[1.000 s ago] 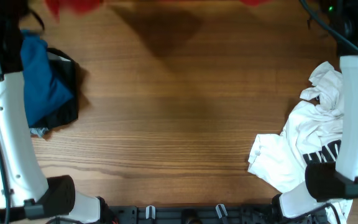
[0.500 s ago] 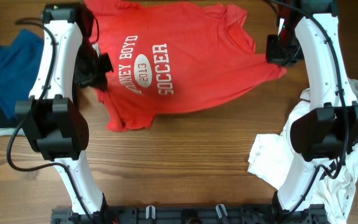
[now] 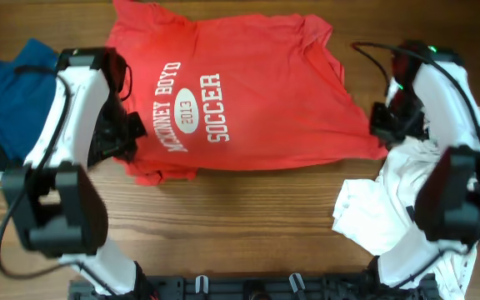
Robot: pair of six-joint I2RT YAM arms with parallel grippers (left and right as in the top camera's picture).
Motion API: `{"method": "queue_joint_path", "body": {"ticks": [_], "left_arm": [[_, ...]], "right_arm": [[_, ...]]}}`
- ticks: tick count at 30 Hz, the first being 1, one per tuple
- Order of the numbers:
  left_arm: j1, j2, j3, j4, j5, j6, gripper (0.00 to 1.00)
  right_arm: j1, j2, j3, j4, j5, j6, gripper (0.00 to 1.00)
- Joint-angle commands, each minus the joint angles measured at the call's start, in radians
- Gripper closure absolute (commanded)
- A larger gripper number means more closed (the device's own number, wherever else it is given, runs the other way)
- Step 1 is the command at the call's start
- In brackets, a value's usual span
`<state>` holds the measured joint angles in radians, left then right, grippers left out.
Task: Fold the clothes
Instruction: 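Lay the red t-shirt back down flat with both grippers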
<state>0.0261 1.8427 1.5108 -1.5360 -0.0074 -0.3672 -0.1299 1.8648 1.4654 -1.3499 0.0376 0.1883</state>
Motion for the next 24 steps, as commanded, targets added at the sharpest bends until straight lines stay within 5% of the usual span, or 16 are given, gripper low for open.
{"method": "queue_joint_path", "body": {"ticks": [1,12,19,24], "left_arm": [[0.015,-0.146,-0.138,0.068,-0.027,-0.060,0.96],[0.015,-0.217,-0.311,0.056,0.021,-0.060,0.96],[0.015,-0.424,-0.311,0.071,0.021,-0.113,0.96],[0.016,-0.430,-0.311,0.200,0.018,-0.117,0.96]], "right_arm": [[-0.055,-0.146,-0.142,0.038,-0.027,-0.003,0.96],[-0.064,-0.205,-0.233,0.033,-0.061,-0.031,0.96],[-0.064,-0.274,-0.233,0.029,-0.061,-0.018,0.96],[-0.064,-0.285,-0.233,0.103,-0.121,-0.039,0.96]]}}
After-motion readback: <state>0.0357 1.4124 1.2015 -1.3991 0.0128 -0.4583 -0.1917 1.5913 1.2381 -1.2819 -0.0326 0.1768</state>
